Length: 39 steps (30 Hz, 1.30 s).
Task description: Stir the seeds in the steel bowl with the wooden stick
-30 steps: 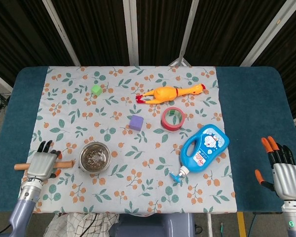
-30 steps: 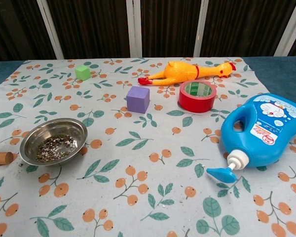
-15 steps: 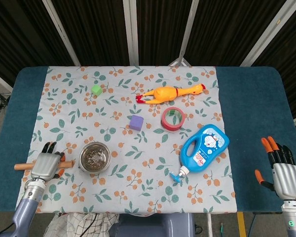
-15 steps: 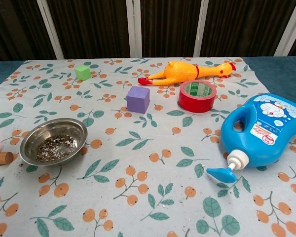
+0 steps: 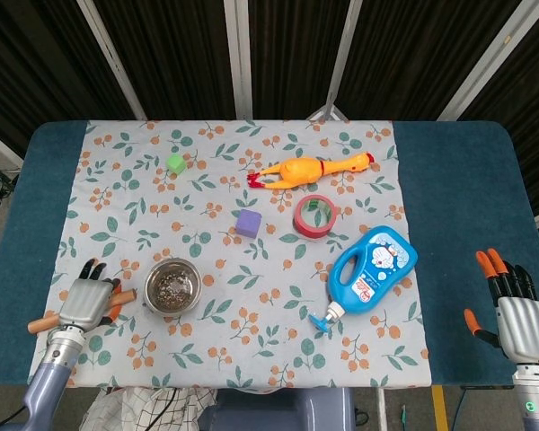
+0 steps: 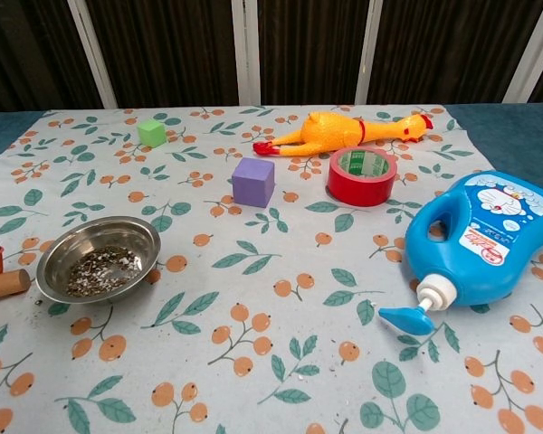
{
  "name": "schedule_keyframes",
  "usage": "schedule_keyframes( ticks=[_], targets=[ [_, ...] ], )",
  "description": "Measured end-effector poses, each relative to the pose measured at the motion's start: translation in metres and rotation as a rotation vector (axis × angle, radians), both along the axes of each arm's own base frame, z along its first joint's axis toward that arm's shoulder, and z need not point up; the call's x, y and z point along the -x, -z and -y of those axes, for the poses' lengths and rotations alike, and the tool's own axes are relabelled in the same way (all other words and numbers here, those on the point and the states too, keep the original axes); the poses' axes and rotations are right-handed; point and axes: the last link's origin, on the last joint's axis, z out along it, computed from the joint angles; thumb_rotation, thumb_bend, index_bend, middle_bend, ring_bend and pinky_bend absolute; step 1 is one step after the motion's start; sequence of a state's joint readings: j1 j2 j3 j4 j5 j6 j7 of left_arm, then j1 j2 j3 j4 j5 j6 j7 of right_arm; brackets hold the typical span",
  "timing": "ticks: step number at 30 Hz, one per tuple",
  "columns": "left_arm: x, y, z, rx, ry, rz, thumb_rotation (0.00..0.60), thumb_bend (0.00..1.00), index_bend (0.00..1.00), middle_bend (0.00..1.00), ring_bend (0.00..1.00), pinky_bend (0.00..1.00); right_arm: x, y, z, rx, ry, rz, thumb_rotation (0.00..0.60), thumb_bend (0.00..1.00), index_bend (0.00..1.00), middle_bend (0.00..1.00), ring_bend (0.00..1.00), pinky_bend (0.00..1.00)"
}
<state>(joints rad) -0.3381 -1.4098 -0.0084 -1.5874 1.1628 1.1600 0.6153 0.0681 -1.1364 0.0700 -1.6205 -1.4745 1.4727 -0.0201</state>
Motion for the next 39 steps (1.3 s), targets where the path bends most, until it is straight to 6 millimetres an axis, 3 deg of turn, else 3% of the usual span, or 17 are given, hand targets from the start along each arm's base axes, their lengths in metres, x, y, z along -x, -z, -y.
schedule_keyframes(
  ticks=[9, 21, 28, 39],
  targets=[
    [-0.012, -0.011, -0.001, -0.035, 0.041, 0.048, 0.6, 0.82, 0.56, 0.62, 0.13, 0.0, 0.0, 0.0, 0.0, 0.0, 0.003, 0.006, 0.6, 0.4, 0.0, 0.0, 0.0, 0.0],
    [-0.045, -0.068, -0.018, -0.18, 0.122, 0.164, 0.6, 0.82, 0.56, 0.63, 0.13, 0.0, 0.0, 0.0, -0.001, 0.0, 0.003, 0.013, 0.6, 0.4, 0.0, 0.0, 0.0, 0.0],
    [-0.082, -0.081, -0.032, -0.294, 0.231, 0.415, 0.6, 0.82, 0.56, 0.63, 0.15, 0.0, 0.0, -0.001, 0.0, 0.001, 0.0, 0.015, 0.6, 0.4, 0.0, 0.0, 0.0, 0.0],
    [-0.141, -0.058, -0.048, -0.365, 0.311, 1.039, 0.6, 0.81, 0.57, 0.65, 0.16, 0.0, 0.001, 0.001, 0.003, -0.009, 0.004, 0.025, 0.6, 0.4, 0.0, 0.0, 0.0, 0.0]
  ],
)
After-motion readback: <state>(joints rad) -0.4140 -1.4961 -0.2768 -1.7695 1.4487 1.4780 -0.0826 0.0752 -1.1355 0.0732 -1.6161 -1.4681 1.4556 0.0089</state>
